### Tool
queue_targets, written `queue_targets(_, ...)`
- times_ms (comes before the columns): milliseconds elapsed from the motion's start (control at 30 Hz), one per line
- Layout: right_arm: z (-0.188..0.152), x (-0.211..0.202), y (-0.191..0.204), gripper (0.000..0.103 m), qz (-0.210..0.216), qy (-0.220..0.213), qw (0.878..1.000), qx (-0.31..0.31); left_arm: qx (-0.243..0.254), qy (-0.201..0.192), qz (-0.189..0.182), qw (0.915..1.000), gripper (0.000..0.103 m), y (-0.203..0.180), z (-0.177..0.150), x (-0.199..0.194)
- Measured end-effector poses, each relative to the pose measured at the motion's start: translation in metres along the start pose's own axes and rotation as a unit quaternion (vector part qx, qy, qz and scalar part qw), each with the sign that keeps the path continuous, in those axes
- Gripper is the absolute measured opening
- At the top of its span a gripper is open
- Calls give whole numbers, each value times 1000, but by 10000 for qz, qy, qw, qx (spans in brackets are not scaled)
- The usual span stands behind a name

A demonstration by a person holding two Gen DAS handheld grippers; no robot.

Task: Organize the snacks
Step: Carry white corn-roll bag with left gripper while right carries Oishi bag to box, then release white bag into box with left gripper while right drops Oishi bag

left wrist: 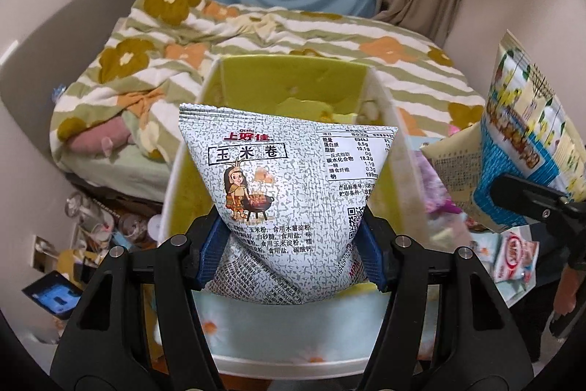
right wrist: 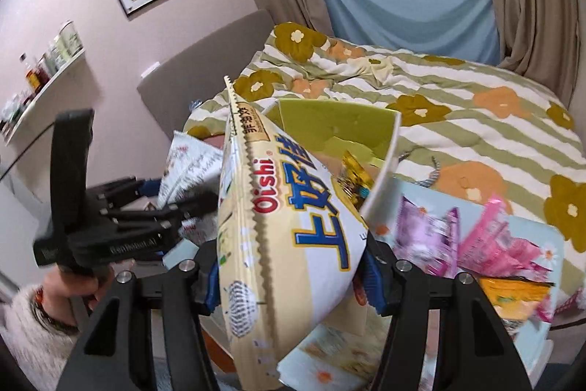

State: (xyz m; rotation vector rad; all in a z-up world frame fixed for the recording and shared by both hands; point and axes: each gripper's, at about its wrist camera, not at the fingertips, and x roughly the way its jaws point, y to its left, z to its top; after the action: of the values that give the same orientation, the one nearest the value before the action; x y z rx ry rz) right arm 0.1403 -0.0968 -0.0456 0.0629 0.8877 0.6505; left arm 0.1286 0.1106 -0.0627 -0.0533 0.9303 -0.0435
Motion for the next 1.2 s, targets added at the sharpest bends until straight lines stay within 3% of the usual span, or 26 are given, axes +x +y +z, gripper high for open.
queue_targets(233,21,51,11,56,-317,183,9979,531,237,424,-205,9986,62,22,8,44)
queue_targets(300,22,60,11,56,-396,253,9968,647,343,516,-218,9978,68,23,4,53)
queue_targets(367,21,69,10,56,-468,331,9953,779,386,499,-229,9977,103,22,0,56)
queue_targets(600,17,84,5,56,-589,442,9925,978,202,474,-235,9984,103,33,-12,50)
queue_targets(1200,25,112,11,62,-457,670,9940,740,-291,393,356,9982,103,50,-25,28)
